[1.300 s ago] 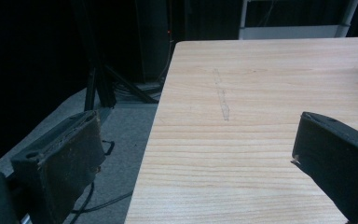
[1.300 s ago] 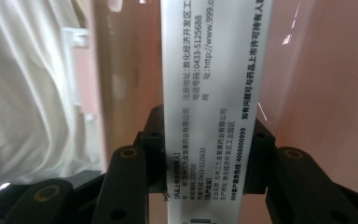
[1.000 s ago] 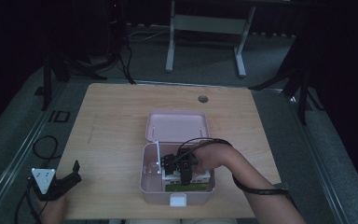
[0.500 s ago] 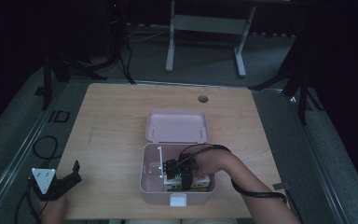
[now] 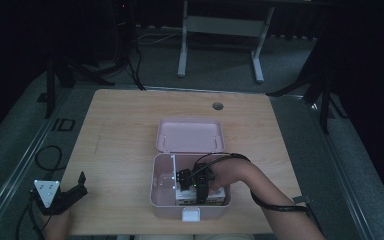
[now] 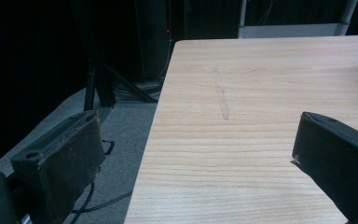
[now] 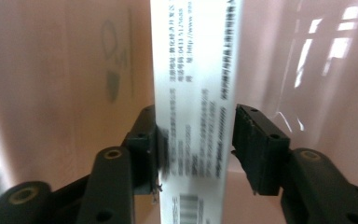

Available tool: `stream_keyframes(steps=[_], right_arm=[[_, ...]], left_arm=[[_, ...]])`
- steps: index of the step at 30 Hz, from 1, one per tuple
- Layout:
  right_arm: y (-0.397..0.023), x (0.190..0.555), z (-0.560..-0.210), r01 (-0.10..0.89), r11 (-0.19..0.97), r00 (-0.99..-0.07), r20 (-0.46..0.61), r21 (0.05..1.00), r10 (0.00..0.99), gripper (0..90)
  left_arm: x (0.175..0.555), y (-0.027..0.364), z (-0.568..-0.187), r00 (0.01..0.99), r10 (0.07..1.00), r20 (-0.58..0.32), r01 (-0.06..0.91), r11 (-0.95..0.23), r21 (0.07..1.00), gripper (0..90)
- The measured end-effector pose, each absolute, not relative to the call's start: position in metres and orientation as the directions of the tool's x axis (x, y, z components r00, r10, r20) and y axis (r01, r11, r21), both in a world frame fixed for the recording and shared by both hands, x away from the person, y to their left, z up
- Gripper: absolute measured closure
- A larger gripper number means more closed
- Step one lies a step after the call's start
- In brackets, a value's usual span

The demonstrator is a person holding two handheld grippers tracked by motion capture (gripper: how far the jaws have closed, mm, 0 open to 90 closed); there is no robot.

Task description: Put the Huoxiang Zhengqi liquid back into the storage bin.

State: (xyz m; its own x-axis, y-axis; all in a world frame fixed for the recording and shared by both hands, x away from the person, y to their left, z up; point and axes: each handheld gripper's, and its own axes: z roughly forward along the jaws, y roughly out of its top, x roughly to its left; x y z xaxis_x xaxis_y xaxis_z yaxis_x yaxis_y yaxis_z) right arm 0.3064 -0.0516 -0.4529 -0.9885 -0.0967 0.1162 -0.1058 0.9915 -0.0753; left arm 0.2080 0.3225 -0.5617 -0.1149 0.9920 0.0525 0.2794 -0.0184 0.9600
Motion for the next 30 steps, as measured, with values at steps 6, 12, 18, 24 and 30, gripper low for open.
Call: stream_keyframes(steps=[6,12,18,24,30], right_arm=[[-0.057,0.307,-0.427,-0.086,0.995,-0.992,0.1,-0.04,-0.082,46.1],[-0.066,0.309,-0.397,-0.061,0.998,-0.995,0.076,0.008,-0.061,43.2],[-0.083,0.311,-0.37,-0.028,0.998,-0.999,0.042,0.062,-0.03,38.7],[-0.106,0.317,-0.354,0.01,0.993,-1.0,0.013,0.117,0.008,29.2],[-0.135,0.326,-0.345,0.065,0.976,-0.998,0.023,0.21,0.061,16.4]], left_arm=[[0.208,0.322,-0.562,-0.117,0.992,0.054,0.279,-0.019,0.96,2.1],[0.208,0.322,-0.562,-0.118,0.992,0.054,0.279,-0.019,0.96,2.2],[0.208,0.322,-0.562,-0.119,0.992,0.051,0.277,-0.016,0.961,2.2],[0.208,0.322,-0.562,-0.121,0.991,0.052,0.279,-0.016,0.96,2.1],[0.208,0.322,-0.562,-0.123,0.991,0.054,0.28,-0.017,0.96,2.1]])
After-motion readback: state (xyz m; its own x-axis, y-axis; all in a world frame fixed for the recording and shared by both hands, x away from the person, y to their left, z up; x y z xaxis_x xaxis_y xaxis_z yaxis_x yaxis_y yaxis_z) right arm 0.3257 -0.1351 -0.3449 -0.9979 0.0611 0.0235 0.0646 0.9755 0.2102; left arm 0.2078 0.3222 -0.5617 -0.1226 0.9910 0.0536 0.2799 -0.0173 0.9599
